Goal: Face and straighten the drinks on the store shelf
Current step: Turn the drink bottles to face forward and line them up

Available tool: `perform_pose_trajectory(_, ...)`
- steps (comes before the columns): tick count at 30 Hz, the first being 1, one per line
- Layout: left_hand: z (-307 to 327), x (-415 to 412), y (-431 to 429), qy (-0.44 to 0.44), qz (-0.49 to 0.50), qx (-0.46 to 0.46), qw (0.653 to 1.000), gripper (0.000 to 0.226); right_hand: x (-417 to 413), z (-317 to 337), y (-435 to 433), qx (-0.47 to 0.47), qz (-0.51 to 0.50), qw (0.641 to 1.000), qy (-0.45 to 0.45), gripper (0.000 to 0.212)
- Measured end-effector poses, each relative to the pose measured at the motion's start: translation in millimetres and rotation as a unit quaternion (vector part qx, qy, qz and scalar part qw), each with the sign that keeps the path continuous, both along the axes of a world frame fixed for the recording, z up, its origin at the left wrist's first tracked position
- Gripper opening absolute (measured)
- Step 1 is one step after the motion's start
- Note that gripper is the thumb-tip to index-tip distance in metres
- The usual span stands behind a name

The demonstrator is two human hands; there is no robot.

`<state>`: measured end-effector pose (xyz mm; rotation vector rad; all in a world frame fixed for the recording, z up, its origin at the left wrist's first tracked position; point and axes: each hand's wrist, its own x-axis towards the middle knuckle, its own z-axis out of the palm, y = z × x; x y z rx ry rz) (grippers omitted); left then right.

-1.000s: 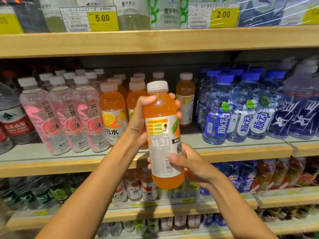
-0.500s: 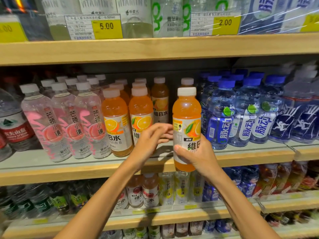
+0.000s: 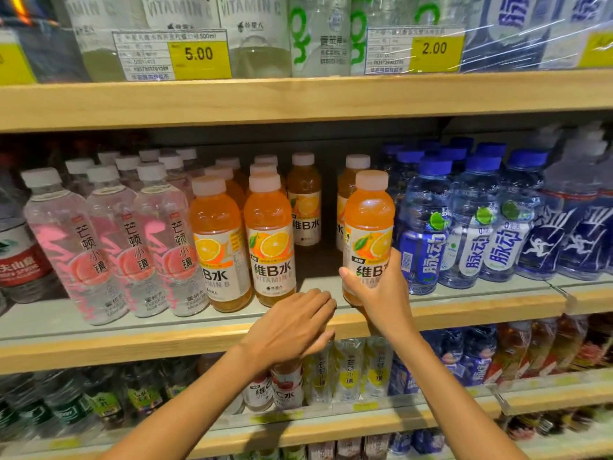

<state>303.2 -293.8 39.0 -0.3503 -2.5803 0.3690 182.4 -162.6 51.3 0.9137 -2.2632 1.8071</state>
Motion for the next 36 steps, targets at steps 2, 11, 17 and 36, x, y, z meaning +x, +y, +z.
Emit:
perform_pose_trajectory(2, -1.6, -0.5, -1.2, 0.004, -0.006, 0.004, 1.0, 0.038, 8.9, -7.2, 3.3, 0.012, -0.047, 0.998, 0.026, 0.075)
perform_pose_trajectory(11, 1.9, 1.6, 0.5, 0.007, -0.005, 0.014, 1.0, 0.042, 9.3, -1.5, -8.7, 0.077, -0.137, 0.985, 0.078, 0.059)
perform_pose_trajectory(17, 0.1, 2.0, -0.8, 0.018, -0.007, 0.013, 1.0, 0.042, -2.3, 8.6, -28.1, 0.123, -0.163, 0.977, 0.061, 0.045)
perform_pose_trajectory(36, -18.6, 34.7, -18.4, 0.118, -0.023, -0.061, 0.991, 0.033, -21.1, 18.5, -44.0, 0.269, -0.212, 0.933, 0.113, 0.028)
